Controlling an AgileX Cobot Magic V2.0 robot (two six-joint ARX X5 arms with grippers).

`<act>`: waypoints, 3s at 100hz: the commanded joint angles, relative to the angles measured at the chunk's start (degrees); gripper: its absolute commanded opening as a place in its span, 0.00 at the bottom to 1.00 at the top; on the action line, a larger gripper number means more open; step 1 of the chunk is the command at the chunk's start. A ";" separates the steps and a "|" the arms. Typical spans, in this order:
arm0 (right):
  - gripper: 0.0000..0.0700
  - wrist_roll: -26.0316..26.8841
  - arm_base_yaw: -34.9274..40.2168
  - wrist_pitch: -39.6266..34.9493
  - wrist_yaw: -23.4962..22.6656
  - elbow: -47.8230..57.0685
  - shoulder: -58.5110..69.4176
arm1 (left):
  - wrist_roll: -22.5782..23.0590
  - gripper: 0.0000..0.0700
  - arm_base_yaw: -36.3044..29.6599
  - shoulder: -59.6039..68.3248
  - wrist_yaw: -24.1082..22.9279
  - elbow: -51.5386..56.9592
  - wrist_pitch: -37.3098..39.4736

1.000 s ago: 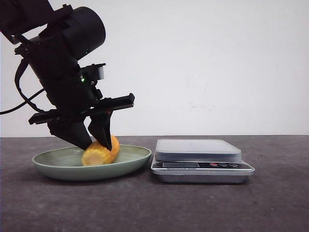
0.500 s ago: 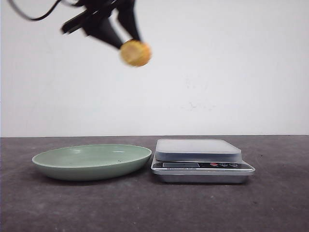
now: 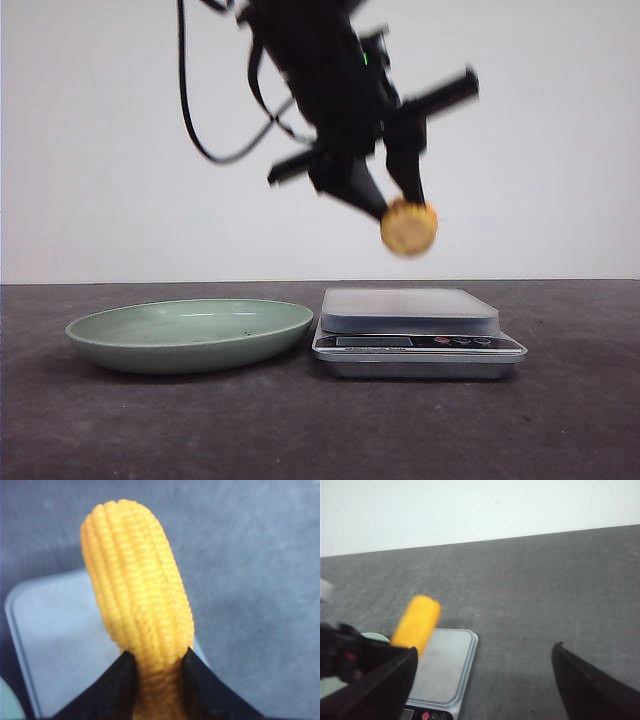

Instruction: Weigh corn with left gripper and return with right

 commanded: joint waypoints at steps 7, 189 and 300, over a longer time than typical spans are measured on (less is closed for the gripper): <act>0.76 -0.61 0.24 0.48 0.02 1.18 0.17 | -0.81 0.01 -0.46 3.39 -0.42 1.27 1.55; 0.76 -1.20 0.24 -1.46 -1.79 1.18 0.17 | 20.57 0.62 34.69 -64.43 -6.95 1.77 -36.13; 0.75 -0.72 8.17 1.09 -1.57 2.97 6.29 | 14.25 0.61 34.67 -95.49 -5.27 -11.63 -59.06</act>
